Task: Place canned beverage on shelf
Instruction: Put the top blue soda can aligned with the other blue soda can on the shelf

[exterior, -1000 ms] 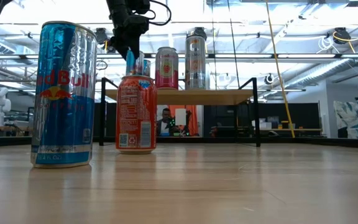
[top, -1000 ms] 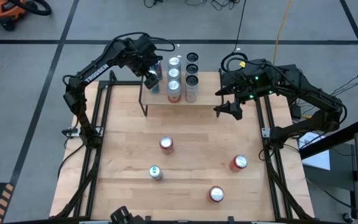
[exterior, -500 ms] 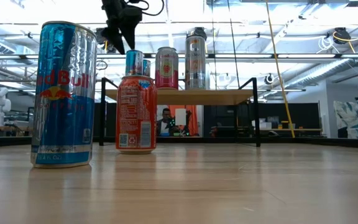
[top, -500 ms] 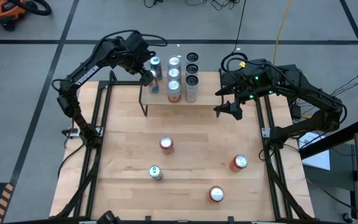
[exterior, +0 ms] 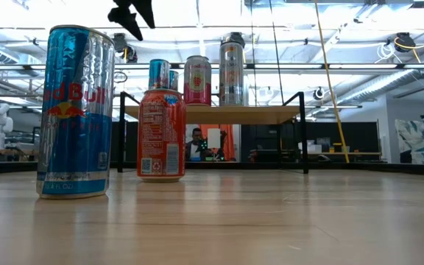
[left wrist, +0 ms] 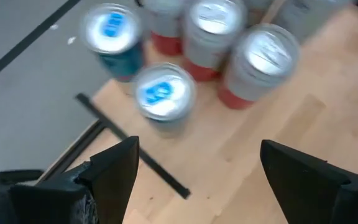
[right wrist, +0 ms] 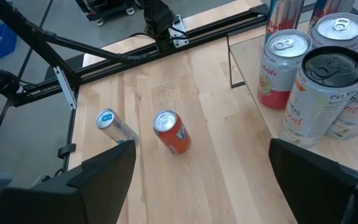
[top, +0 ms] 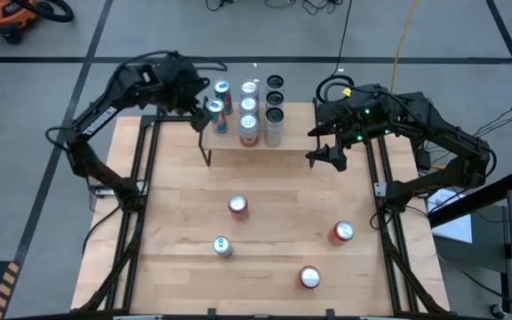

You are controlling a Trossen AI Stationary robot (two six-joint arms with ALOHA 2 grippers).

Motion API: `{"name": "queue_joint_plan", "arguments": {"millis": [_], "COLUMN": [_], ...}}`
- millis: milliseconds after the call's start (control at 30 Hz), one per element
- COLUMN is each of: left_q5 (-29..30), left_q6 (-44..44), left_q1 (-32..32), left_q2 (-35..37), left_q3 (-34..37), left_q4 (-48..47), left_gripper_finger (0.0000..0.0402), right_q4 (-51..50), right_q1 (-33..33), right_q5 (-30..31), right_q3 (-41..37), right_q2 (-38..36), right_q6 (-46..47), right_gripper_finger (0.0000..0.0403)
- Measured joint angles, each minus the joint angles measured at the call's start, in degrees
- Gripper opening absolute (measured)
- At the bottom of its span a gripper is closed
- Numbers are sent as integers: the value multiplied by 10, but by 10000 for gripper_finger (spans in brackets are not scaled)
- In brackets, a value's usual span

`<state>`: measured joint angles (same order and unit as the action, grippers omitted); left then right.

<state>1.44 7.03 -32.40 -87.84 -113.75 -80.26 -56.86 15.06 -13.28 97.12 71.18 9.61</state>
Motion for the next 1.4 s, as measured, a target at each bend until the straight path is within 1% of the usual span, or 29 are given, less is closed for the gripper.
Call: {"name": "queue_joint_plan", "arguments": {"millis": [67, 133, 267, 333, 433, 533, 567, 633, 733, 800, 867, 933, 1000, 1067, 1167, 1233, 1300, 1400], "left_q5": [-7, -10, -6, 4, 18, 60, 74, 82, 75, 85, 96, 100, 114, 131, 137, 125, 107, 82], "left_q6": [-4, -2, 47, 75, 94, 95, 91, 92, 87, 72, 17, -62, -91, -93, -121, -149, -154, -167], "left_q1": [13, 20, 36, 48, 73, 96, 102, 110, 120, 130, 135, 135, 135, 133, 121, 110, 98, 82], "left_q2": [19, 45, 109, 140, 177, 199, 202, 205, 205, 202, 200, 201, 201, 200, 204, 204, 204, 204], "left_q3": [37, 90, 218, 276, 348, 404, 418, 436, 439, 439, 439, 439, 438, 438, 438, 438, 438, 438], "left_q4": [30, 77, 189, 236, 303, 326, 326, 318, 289, 281, 280, 279, 279, 277, 287, 306, 319, 319], "left_gripper_finger": [329, 329, 328, 328, 328, 328, 328, 328, 328, 328, 328, 327, 319, 299, 247, 202, 155, 87], "right_q4": [0, 0, 0, 0, 0, 0, 0, 0, 0, 0, 0, 0, 0, 0, 0, 0, 0, 0], "right_q1": [0, 0, 0, 0, 0, 0, 0, 0, 0, 0, 0, 0, 0, 0, 0, 0, 0, 0], "right_q5": [1, 12, 21, 31, 30, 31, 31, 31, 32, 44, 69, 90, 106, 106, 107, 120, 133, 135], "right_q3": [0, 0, 0, 0, 0, 0, 0, 0, 0, 0, 0, 0, 0, 0, 0, 0, 0, 0], "right_q2": [0, 0, 0, 0, 0, 0, 0, 0, 0, 0, 0, 0, 0, 0, 0, 0, 0, 0], "right_q6": [0, 3, 23, 31, 34, 33, 30, 18, -8, -16, -15, -7, 3, 14, 28, 36, 45, 54], "right_gripper_finger": [348, 348, 348, 348, 348, 348, 348, 348, 348, 348, 348, 348, 348, 348, 348, 348, 348, 348]}}
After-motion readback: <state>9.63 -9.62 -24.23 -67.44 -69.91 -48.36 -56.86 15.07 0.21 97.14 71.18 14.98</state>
